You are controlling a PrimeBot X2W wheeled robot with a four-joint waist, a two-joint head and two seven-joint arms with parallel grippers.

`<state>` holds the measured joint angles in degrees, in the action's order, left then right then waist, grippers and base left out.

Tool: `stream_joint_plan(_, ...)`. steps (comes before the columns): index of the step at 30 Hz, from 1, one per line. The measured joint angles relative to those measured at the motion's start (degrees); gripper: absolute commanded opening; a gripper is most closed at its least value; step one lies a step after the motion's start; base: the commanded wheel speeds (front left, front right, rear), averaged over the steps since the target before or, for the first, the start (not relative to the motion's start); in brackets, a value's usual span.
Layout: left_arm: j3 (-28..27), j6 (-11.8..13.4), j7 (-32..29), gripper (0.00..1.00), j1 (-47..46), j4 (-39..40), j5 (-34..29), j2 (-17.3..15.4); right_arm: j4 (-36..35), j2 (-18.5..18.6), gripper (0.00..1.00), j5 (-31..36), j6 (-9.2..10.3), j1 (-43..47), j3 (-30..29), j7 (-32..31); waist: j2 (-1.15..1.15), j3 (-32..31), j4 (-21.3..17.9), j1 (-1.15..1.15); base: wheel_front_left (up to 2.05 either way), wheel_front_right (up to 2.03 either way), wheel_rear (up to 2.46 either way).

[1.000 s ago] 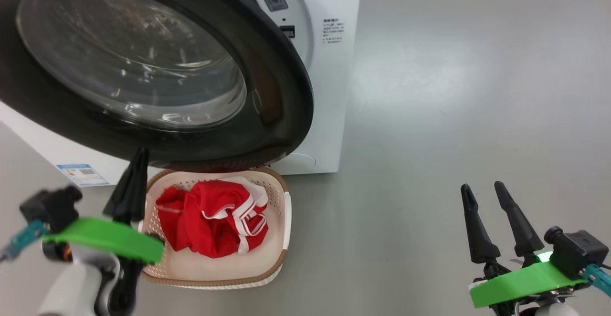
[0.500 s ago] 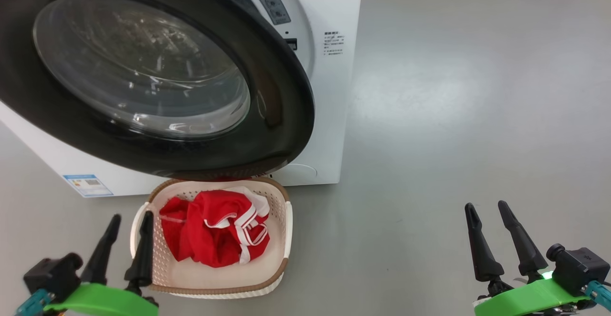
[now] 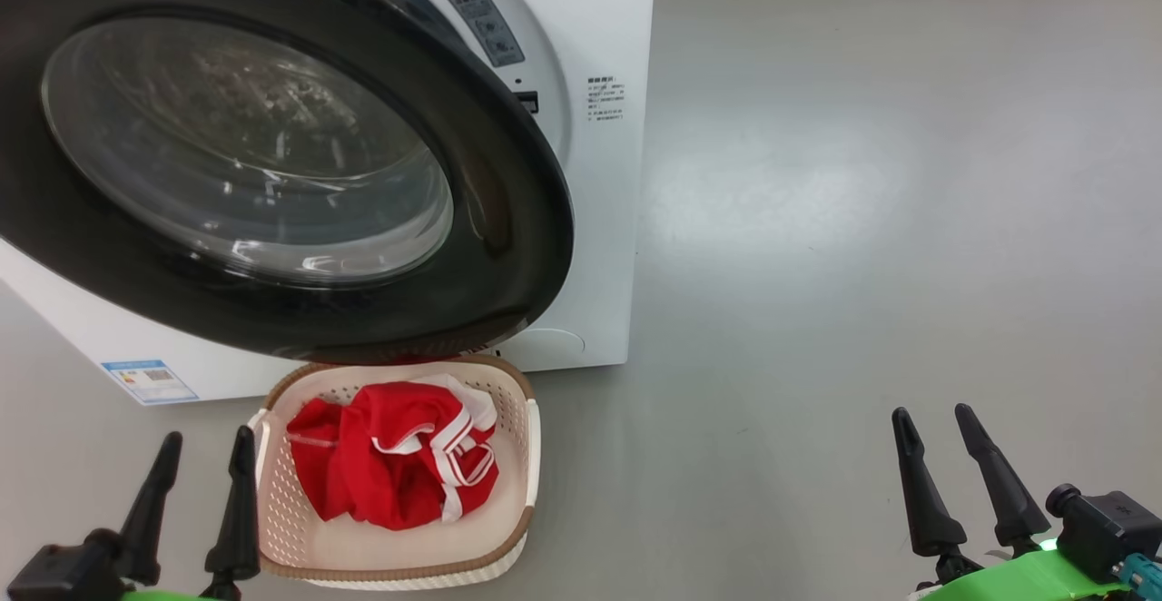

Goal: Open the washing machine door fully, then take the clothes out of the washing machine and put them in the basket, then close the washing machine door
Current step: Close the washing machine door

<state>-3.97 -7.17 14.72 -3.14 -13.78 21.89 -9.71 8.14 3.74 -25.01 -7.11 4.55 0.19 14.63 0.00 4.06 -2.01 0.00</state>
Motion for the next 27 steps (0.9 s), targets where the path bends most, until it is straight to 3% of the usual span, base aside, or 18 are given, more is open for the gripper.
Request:
stream_joint_plan(13,-3.1,0.0,0.0,1.0,5.1,4.4,-5.9,3.5,-0.5,0.1,1.0,0.0,0.0,0.1,-0.1,0.0,0.0,-1.1,0.3,0.0,0.0,0.0,0.0)
stream_joint_plan(27,-3.4,0.0,0.0,1.0,6.9,4.6,-6.3,5.1,-0.5,0.2,1.0,0.0,0.0,1.2,0.1,0.0,0.0,-1.5,0.7,0.0,0.0,0.0,0.0)
